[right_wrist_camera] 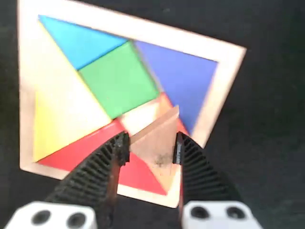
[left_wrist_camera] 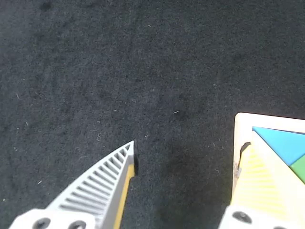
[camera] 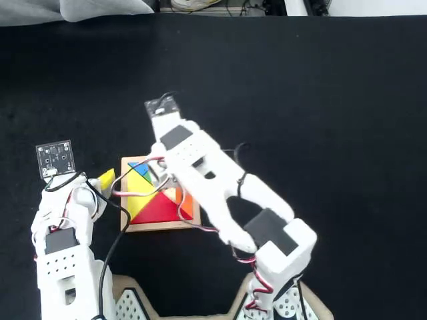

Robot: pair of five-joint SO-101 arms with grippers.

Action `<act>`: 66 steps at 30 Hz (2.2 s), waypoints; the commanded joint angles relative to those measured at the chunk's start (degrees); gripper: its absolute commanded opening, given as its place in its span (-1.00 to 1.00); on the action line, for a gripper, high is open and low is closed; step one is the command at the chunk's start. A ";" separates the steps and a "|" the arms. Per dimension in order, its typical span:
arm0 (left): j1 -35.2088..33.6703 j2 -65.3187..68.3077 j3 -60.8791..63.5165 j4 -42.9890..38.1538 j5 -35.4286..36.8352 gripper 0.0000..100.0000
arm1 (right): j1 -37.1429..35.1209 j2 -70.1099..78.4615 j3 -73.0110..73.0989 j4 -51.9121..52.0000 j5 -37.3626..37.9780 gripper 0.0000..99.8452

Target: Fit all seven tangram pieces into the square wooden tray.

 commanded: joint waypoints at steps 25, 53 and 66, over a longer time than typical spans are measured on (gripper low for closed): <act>0.31 -0.53 -0.57 -1.14 -0.35 -0.32 | 7.30 -5.85 -6.73 12.92 6.15 -0.33; 0.22 -0.53 -0.57 -1.23 -0.09 -0.32 | 2.99 -5.67 4.97 -7.03 20.31 -0.98; 0.31 -0.53 -0.66 -1.23 -0.26 -0.32 | 2.73 -1.54 3.12 -7.12 20.31 -0.98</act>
